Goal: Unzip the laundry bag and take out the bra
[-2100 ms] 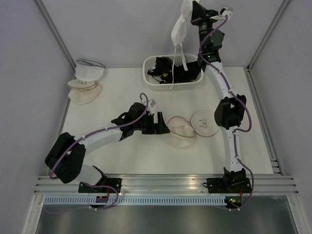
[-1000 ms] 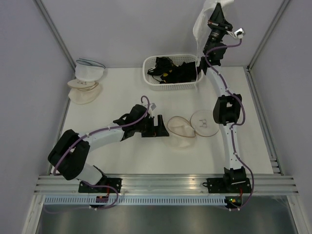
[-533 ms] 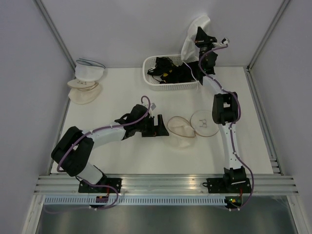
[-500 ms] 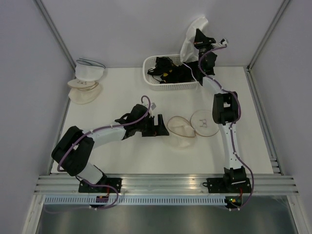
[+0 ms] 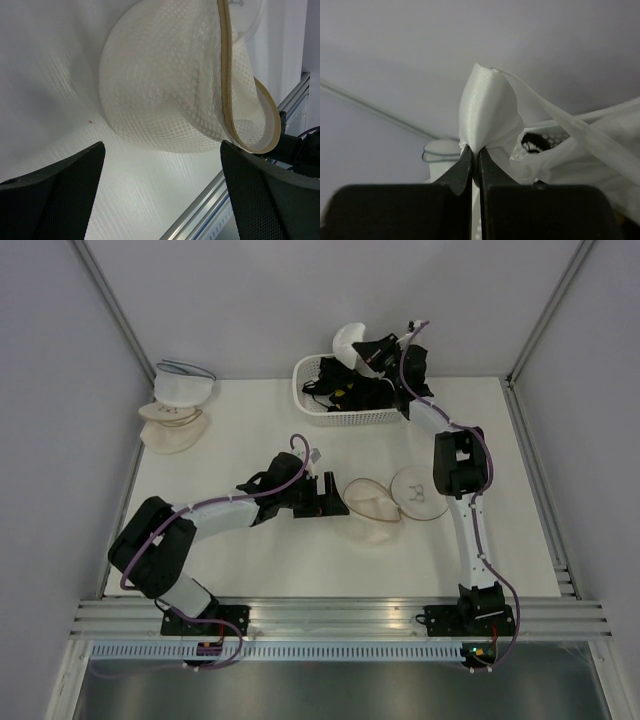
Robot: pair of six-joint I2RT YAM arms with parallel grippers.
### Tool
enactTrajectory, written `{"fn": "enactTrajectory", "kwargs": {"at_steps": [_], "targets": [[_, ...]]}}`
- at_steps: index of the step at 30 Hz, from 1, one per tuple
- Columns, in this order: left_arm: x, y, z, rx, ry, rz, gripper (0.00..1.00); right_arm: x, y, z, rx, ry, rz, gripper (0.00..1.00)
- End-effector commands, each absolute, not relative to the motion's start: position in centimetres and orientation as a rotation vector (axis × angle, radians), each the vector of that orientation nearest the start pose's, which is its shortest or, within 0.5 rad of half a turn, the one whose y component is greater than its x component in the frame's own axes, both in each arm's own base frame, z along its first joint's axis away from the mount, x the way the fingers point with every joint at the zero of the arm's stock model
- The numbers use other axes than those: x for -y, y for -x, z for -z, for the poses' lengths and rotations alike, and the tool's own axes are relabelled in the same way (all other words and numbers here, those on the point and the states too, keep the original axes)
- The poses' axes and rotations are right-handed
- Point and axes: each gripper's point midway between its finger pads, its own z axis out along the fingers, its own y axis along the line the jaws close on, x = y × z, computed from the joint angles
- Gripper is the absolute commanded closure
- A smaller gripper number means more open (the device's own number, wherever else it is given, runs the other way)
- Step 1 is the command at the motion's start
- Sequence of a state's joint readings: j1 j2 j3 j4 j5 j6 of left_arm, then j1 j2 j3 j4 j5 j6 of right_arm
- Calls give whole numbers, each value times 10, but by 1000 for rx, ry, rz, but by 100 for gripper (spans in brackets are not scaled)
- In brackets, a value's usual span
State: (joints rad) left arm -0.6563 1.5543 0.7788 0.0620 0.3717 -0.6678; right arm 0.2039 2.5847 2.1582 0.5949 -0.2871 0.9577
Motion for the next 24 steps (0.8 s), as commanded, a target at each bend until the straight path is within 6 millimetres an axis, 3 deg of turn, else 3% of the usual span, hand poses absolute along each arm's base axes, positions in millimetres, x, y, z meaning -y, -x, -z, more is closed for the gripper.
{"fn": "enactTrajectory", "kwargs": {"at_steps": [1,9,19,20,24], "targets": [[309,-254,-80,-2447,-182,1116,0,-267,-662,-247,-1584,-159,-1350,100],[310,-254,-78,-2445,-171,1123,0,-312,-620,-228,-1669,-2,-1673,100],[306,-252,-76,-2450,-161,1114,0,-326,-605,-195,-1783,-34,-1786,100],[306,-252,-76,-2450,-162,1115,0,-324,-604,-180,-1814,-61,-1765,100],[304,-249,-72,-2456,-156,1114,0,-324,-592,-193,-1742,-60,-1870,99]]}}
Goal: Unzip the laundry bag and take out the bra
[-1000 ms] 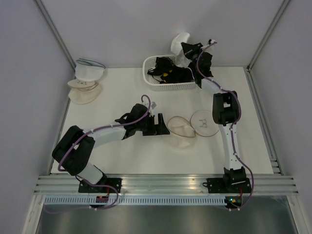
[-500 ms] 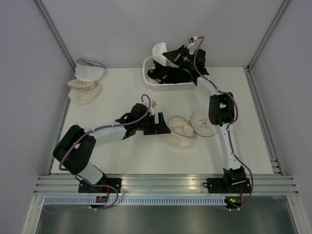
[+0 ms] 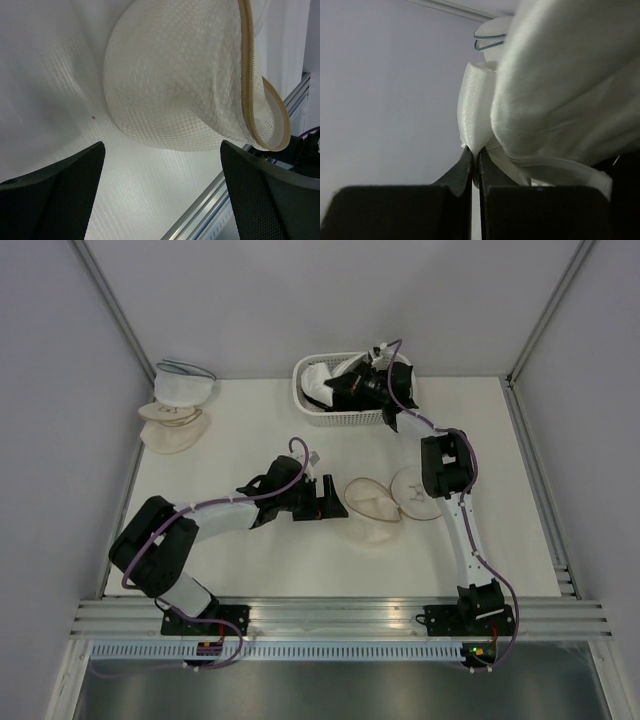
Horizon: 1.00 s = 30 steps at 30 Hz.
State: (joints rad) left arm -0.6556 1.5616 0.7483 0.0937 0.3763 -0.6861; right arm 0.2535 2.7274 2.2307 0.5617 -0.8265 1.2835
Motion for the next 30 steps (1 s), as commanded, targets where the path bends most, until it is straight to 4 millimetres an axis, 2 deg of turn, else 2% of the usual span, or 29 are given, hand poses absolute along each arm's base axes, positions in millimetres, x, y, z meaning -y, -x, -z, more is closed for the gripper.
{"fn": "enactTrajectory", "kwargs": {"at_steps": [1,3,4,5,6,7,8,11,16,17,18,19,20,21,22,23,24,25,26,27,28,29,30], "targets": [[305,-249,-72,-2457,-156,1115,1,-321,-593,-199,-1730,-71,-1868,100],[304,-247,-71,-2461,-153,1118,1,-312,-605,-184,-1759,-133,-1754,100],[304,-247,-71,-2459,-152,1120,1,-305,-605,-188,-1768,-165,-1695,100],[303,-246,-70,-2461,-149,1116,1,-293,-619,-188,-1739,-178,-1563,100],[303,-246,-71,-2459,-146,1118,1,-287,-620,-197,-1756,-193,-1499,98],[302,-246,-70,-2458,-144,1114,0,-282,-622,-196,-1766,-190,-1439,90],[301,-245,-69,-2460,-143,1113,0,-276,-629,-198,-1763,-195,-1364,62],[302,-246,-70,-2456,-143,1117,0,-271,-629,-212,-1760,-124,-1294,47],[304,-247,-73,-2447,-144,1131,0,-265,-627,-248,-1704,-16,-1268,40],[304,-247,-74,-2445,-146,1131,0,-264,-625,-247,-1730,-13,-1248,38],[305,-247,-75,-2442,-147,1132,0,-262,-623,-258,-1724,1,-1227,36],[305,-248,-77,-2439,-148,1134,0,-257,-625,-259,-1724,17,-1158,36],[305,-248,-77,-2436,-150,1134,0,-250,-623,-248,-1799,-13,-1094,34],[305,-249,-78,-2436,-148,1130,0,-242,-620,-266,-1792,-10,-1023,34],[305,-249,-78,-2434,-149,1133,0,-228,-625,-259,-1806,-16,-857,34],[305,-249,-80,-2429,-150,1133,1,-221,-620,-257,-1833,-27,-782,33],[305,-249,-81,-2426,-150,1135,0,-212,-609,-274,-1836,-42,-709,33],[306,-250,-83,-2420,-152,1134,0,-203,-603,-258,-1875,-85,-619,32],[306,-250,-84,-2416,-153,1136,0,-194,-596,-257,-1885,-96,-556,32],[306,-251,-86,-2412,-157,1139,0,-184,-581,-283,-1844,-116,-519,32],[306,-251,-90,-2399,-165,1141,0,-177,-567,-257,-1903,-138,-461,32],[307,-253,-93,-2388,-169,1142,0,-156,-560,-257,-1894,-200,-344,32],[307,-253,-96,-2378,-176,1144,0,-147,-542,-278,-1855,-214,-318,32]]}}
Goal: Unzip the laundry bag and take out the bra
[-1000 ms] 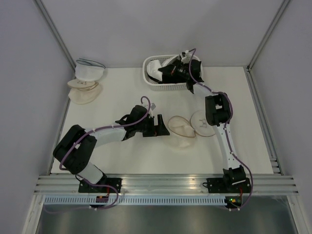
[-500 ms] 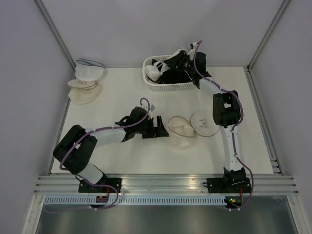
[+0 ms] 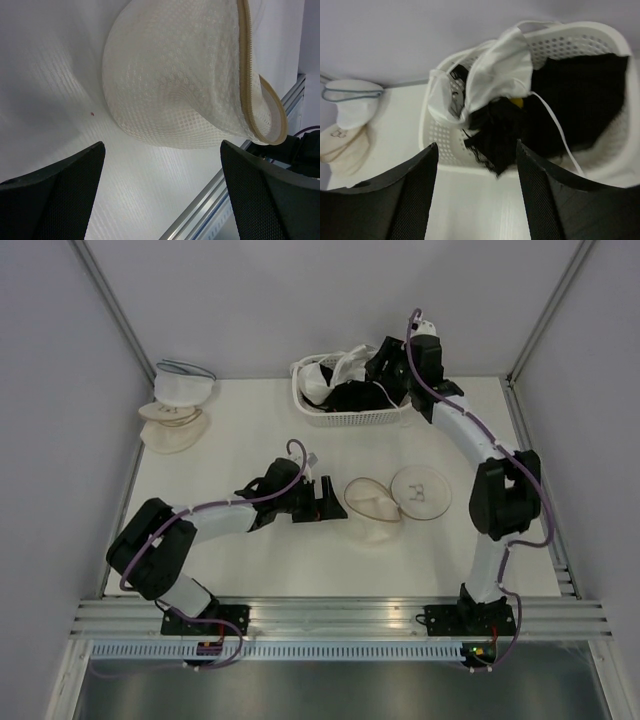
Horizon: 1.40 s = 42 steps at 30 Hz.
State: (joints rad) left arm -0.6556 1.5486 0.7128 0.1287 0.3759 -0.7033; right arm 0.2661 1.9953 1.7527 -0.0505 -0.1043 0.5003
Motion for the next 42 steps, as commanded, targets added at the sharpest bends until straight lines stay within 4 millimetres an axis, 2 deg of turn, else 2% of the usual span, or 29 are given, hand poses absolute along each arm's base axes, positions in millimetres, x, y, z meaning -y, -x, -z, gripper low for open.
{"fn": "enactTrajectory", "kwargs": {"at_steps": [1,2,3,4,5,6,7,8,9,10,11,12,13,14,15,16,18,22,30,35,42], "targets": [[308,-253,-100,-2364,-179,1150,0,-141,-525,-251,-1912,-223,-260,31],[308,-254,-104,-2353,-186,1154,0,-129,-513,-243,-1930,-252,-186,30],[308,-255,-106,-2345,-190,1153,0,-122,-498,-253,-1914,-272,-170,30],[308,-255,-107,-2343,-190,1154,0,-117,-481,-227,-1974,-274,-140,30],[309,-255,-111,-2330,-195,1160,0,-111,-468,-215,-2016,-277,-116,30],[309,-255,-113,-2326,-200,1163,0,-101,-455,-221,-1997,-328,-94,30],[310,-255,-115,-2320,-203,1169,0,-94,-435,-191,-2059,-341,-58,30],[310,-255,-118,-2311,-207,1176,0,-92,-425,-182,-2069,-340,-61,30],[310,-255,-120,-2305,-210,1180,0,-83,-411,-189,-2041,-366,-52,30],[311,-254,-122,-2302,-213,1184,0,-74,-391,-161,-2082,-424,-25,30],[310,-254,-125,-2293,-213,1185,0,-71,-381,-154,-2085,-449,-30,30],[310,-254,-130,-2275,-216,1190,0,-66,-361,-142,-2096,-467,-40,30],[310,-254,-134,-2263,-220,1194,0,-65,-352,-138,-2085,-529,-73,30],[309,-253,-138,-2252,-223,1196,0,-63,-344,-134,-2079,-558,-89,31],[308,-253,-146,-2227,-228,1202,0,-63,-335,-140,-2047,-586,-129,32],[308,-253,-150,-2214,-229,1201,0,-61,-323,-124,-2070,-600,-131,33],[305,-253,-155,-2191,-229,1195,0,-60,-312,-128,-2042,-641,-171,35],[299,-252,-169,-2154,-206,1178,0,-47,-293,-111,-2065,-713,-110,39],[280,-250,-187,-2106,-141,1116,0,-28,-264,-55,-2118,-891,8,39],[268,-250,-195,-2074,-104,1074,0,-28,-265,-43,-2103,-928,-1,38],[266,-249,-185,-2103,-90,1063,0,-25,-276,-22,-2103,-946,32,43]]}}
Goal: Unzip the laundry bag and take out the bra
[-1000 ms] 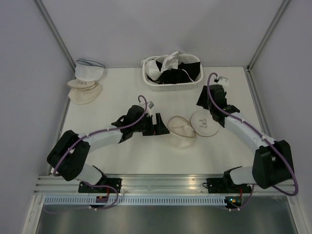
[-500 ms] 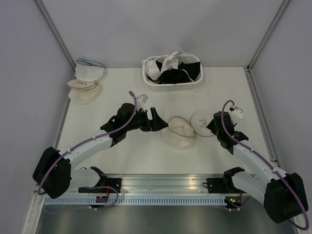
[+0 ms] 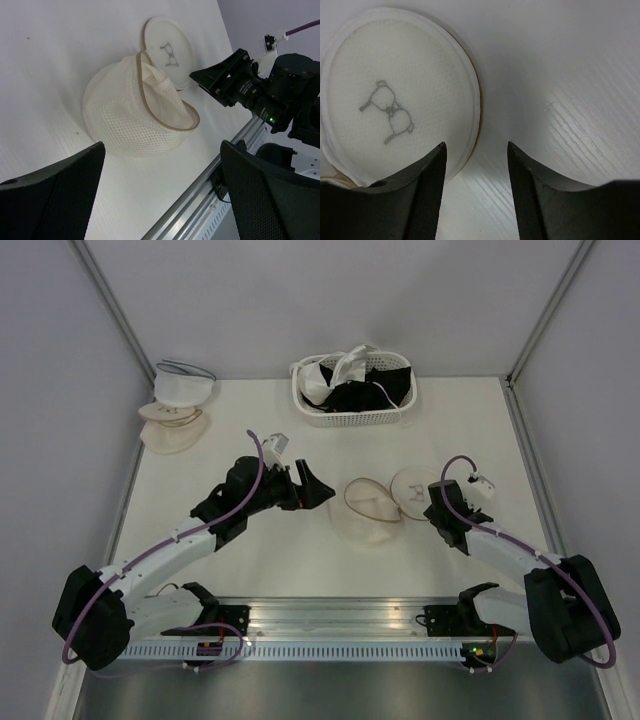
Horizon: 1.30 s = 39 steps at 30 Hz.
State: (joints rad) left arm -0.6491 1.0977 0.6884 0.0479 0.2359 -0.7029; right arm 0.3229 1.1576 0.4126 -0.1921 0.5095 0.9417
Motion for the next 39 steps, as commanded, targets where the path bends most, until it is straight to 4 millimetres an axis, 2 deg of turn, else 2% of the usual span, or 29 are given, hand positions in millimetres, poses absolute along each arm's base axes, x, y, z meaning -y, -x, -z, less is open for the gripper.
{"fn": "enactTrajectory", "kwargs": {"at_steps": [1,3,4,5,6,8,10,12,15,16,18,19,21,23,26,27,28,29,30,31,32,33,34,35,37,38,39], "targets": [[266,-249,-184,-2105,-88,1063,0,-26,-279,-16,-2104,-952,31,45],[265,-249,-182,-2109,-85,1063,0,-27,-282,-10,-2108,-958,27,48],[265,-248,-181,-2112,-83,1063,0,-27,-282,-3,-2124,-962,36,55],[265,-248,-180,-2116,-84,1063,0,-28,-288,-5,-2104,-969,20,60],[265,-248,-178,-2121,-80,1061,0,-28,-289,-3,-2106,-973,19,75],[264,-248,-178,-2122,-82,1064,0,-30,-293,-3,-2108,-966,6,88],[264,-247,-176,-2126,-81,1063,0,-31,-295,-8,-2099,-954,-9,97],[263,-247,-174,-2131,-77,1059,0,-30,-296,-13,-2093,-928,-10,100],[262,-248,-174,-2131,-73,1054,0,-27,-296,-32,-2052,-893,-19,99],[262,-248,-174,-2131,-76,1055,0,-27,-298,-49,-2012,-874,-51,99],[262,-249,-175,-2128,-74,1054,0,-29,-301,-69,-1972,-831,-84,99],[262,-250,-176,-2125,-75,1052,0,-30,-303,-90,-1928,-781,-112,100],[260,-251,-177,-2121,-72,1043,0,-35,-306,-115,-1878,-713,-159,100],[257,-254,-180,-2112,-56,1028,0,-47,-311,-150,-1817,-569,-230,100],[251,-258,-182,-2105,-11,998,0,-89,-317,-189,-1801,-249,-363,100],[248,-259,-183,-2103,7,991,0,-101,-318,-192,-1815,-167,-389,100],[246,-260,-183,-2101,32,988,0,-115,-319,-187,-1851,-87,-415,100],[244,-262,-183,-2096,53,976,0,-140,-315,-194,-1855,81,-495,100],[242,-262,-182,-2097,65,972,0,-159,-310,-191,-1865,173,-543,99],[241,-262,-183,-2091,85,972,0,-171,-308,-178,-1909,237,-560,100],[236,-261,-177,-2114,106,948,0,-188,-302,-176,-1907,353,-596,100],[234,-261,-176,-2117,119,937,0,-209,-290,-170,-1916,462,-649,100],[232,-260,-175,-2121,141,935,0,-219,-285,-155,-1956,521,-664,99],[227,-262,-171,-2126,168,907,0,-242,-268,-152,-1945,643,-738,100],[222,-261,-169,-2131,200,885,0,-260,-254,-138,-1971,785,-760,100],[221,-260,-167,-2135,207,883,0,-277,-237,-135,-1968,880,-814,99],[220,-260,-166,-2133,216,885,0,-278,-229,-116,-2041,937,-811,100]]}}
